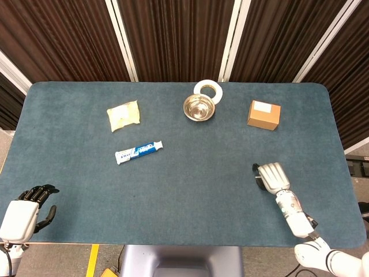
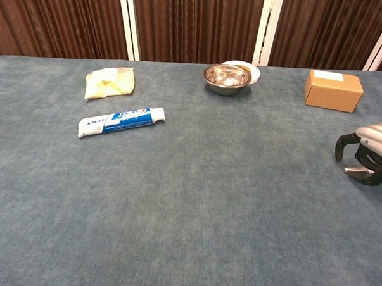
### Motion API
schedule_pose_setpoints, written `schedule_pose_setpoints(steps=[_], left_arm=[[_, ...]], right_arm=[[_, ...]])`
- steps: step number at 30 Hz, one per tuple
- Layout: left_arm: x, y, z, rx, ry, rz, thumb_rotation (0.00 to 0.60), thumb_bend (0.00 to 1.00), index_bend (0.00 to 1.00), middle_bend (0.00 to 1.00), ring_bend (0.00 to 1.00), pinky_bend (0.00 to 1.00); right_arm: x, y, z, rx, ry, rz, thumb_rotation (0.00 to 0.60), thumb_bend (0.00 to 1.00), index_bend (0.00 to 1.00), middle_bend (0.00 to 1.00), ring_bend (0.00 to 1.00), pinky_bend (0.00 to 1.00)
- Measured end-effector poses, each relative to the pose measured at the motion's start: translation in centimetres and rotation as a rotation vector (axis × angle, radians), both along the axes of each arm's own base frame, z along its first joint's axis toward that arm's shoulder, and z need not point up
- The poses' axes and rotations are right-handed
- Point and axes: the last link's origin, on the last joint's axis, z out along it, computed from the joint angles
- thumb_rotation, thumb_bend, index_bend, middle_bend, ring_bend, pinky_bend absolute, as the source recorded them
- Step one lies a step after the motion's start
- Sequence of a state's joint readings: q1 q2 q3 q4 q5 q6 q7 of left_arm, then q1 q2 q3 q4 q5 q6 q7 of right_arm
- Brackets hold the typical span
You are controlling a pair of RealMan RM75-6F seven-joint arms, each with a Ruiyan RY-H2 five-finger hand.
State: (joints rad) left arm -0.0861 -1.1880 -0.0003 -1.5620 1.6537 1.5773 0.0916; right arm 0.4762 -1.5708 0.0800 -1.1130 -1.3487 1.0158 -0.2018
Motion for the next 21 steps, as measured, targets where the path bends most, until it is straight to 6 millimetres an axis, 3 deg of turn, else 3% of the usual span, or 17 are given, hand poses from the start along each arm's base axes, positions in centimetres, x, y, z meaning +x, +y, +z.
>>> schedule_pose_setpoints(steps=[21], left_arm=[[0.04,-0.01,0.03,0.002,-0.001,-0.002,0.6,0.45,0.35,0.3,0.29,0.42]], right_arm=[[-0.37,-0.17,-0.57,-0.019,-0.006,0.014,0.6,0.48,0.59,0.98,0.89,0.81]])
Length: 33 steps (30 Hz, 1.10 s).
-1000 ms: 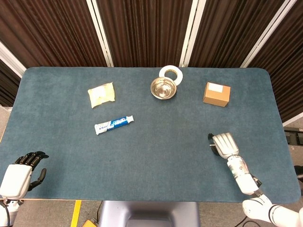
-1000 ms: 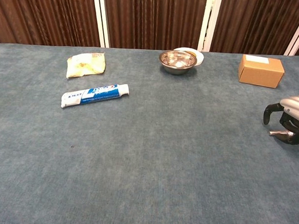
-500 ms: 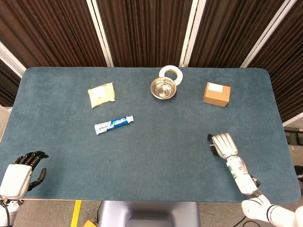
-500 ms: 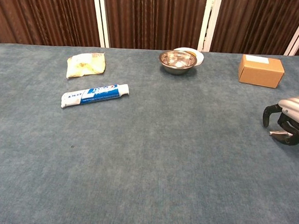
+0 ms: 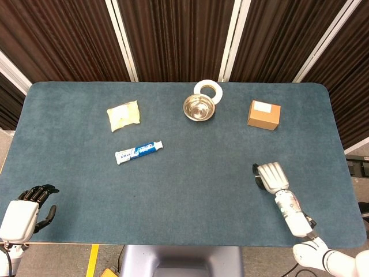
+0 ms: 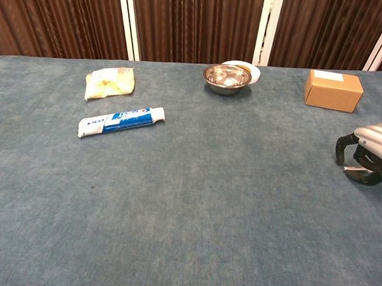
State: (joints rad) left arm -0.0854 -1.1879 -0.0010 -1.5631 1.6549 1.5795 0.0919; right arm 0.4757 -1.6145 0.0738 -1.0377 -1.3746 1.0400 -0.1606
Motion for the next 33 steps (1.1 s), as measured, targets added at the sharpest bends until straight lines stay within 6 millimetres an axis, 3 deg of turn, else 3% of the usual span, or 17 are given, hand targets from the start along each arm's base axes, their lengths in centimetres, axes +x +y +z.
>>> schedule_pose_setpoints(steps=[20,33], left_arm=[[0.0,0.0,-0.1,-0.003,0.006,0.001,0.6,0.45,0.35,0.3,0.29,0.42],[0.0,0.0,-0.2,-0.006,0.01,0.004,0.6,0.45,0.35,0.3,0.29,0.42]], right_arm=[[-0.4,-0.1,0.0,-0.025,-0.002,0.004,0.6,0.48,0.74,0.98,0.89,0.82],[0.3,0.3,1.1,-0.045,-0.07,-0.005,0.6,0.48,0.75,0.98,0.9,0.82]])
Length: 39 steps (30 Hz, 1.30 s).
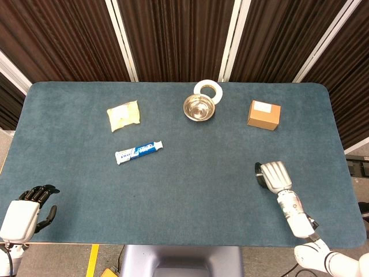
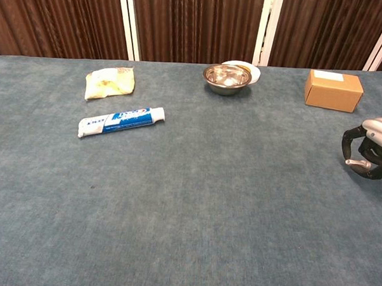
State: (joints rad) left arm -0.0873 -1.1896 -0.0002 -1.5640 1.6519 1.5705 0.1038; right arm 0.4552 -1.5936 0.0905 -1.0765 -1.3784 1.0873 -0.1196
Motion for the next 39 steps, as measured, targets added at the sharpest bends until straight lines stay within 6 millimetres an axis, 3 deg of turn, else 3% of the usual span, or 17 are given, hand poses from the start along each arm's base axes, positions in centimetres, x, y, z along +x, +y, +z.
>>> schedule_pose_setpoints(steps=[23,39], left_arm=[[-0.1,0.1,-0.2,-0.003,0.005,0.003,0.6,0.45,0.35,0.3,0.29,0.42],[0.0,0.1,-0.2,-0.004,0.008,0.002,0.6,0.45,0.35,0.3,0.29,0.42]], right_arm=[[0.0,1.0,2.6,-0.023,-0.099,-0.06,0.6,0.48,0.75,0.98,0.9,0.82],[-0.7,1.3,2.2,-0.004,-0.142,-0.099,0.6,0.48,0.74,0.98,0.9,0.82]])
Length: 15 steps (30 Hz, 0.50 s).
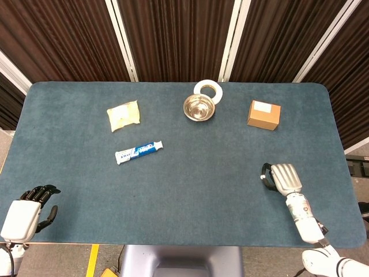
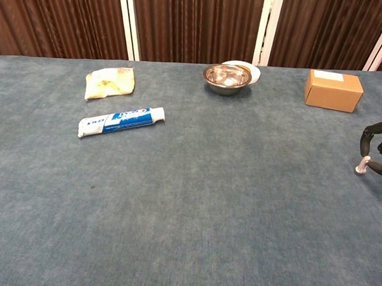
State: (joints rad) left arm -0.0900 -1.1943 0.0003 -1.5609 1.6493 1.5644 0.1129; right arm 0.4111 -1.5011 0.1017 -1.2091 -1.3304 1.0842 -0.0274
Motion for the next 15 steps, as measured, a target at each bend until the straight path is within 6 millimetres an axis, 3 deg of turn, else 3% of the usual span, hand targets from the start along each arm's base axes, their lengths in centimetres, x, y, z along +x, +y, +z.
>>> schedule_pose_setpoints(steps=[15], left_arm=[[0.05,-0.04,-0.06,-0.003,0.002,-0.003,0.6,0.45,0.35,0.3,0.29,0.42]], right_arm=[[0.67,0.0,0.27,-0.023,-0.069,0.011,0.6,0.48,0.74,0.98,0.9,0.82]])
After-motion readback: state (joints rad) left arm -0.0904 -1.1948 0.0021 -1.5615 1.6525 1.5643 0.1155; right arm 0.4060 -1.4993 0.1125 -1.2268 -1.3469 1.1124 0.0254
